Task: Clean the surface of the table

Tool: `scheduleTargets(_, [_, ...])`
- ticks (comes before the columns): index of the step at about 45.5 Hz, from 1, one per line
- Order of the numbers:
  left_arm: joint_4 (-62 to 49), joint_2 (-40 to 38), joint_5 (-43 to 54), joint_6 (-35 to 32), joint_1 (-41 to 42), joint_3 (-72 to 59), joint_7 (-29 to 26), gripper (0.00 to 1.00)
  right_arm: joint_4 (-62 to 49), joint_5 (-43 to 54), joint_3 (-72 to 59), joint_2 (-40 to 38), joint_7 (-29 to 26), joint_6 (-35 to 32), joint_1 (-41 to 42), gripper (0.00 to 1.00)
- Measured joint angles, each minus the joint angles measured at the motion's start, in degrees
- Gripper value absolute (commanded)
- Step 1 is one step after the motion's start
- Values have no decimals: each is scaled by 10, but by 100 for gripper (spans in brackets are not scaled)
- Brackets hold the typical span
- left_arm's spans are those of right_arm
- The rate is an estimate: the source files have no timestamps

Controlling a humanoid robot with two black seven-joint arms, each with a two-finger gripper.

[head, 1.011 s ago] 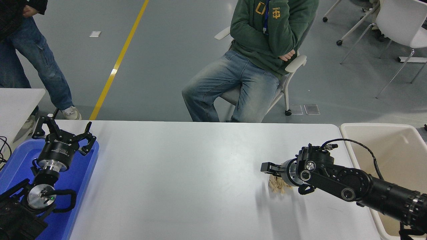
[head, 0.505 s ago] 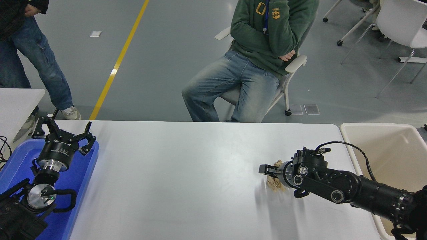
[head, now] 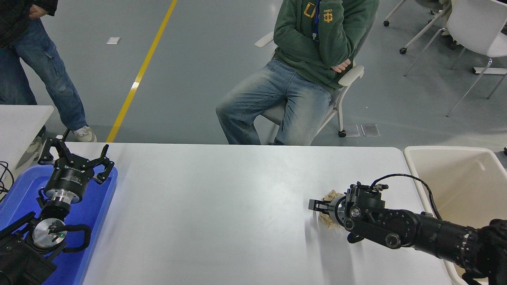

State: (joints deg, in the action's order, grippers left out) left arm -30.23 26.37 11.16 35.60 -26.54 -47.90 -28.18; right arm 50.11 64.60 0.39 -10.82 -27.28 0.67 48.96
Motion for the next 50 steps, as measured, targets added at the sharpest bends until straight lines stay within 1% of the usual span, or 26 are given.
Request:
scheduleTargets(1, [0, 0, 0, 0, 0, 0, 0, 100, 0, 0, -1, 0, 3, 0, 0, 20])
scheduleTargets(4, [0, 0, 0, 0, 0, 0, 0, 100, -1, 0, -5, 0, 13, 3, 0, 4])
scheduleTargets(5, [0, 0, 0, 0, 0, 0, 0, 100, -1, 0, -6, 0, 16, 3, 0, 0])
scheduleTargets(22, [0, 0, 0, 0, 0, 0, 0, 100, -1, -1, -13, -2, 48, 4, 15, 0])
scheduleTargets(29, [0, 0, 0, 0, 0, 0, 0, 100, 7, -6, -10, -19, 54, 2, 32, 0])
scheduleTargets(37, [0, 0, 0, 0, 0, 0, 0, 100, 47, -24, 0, -61, 61, -9, 50, 0])
scheduleTargets(50, [0, 0, 0, 0, 0, 0, 0, 100, 153, -56, 31, -156, 73, -34, 68, 0])
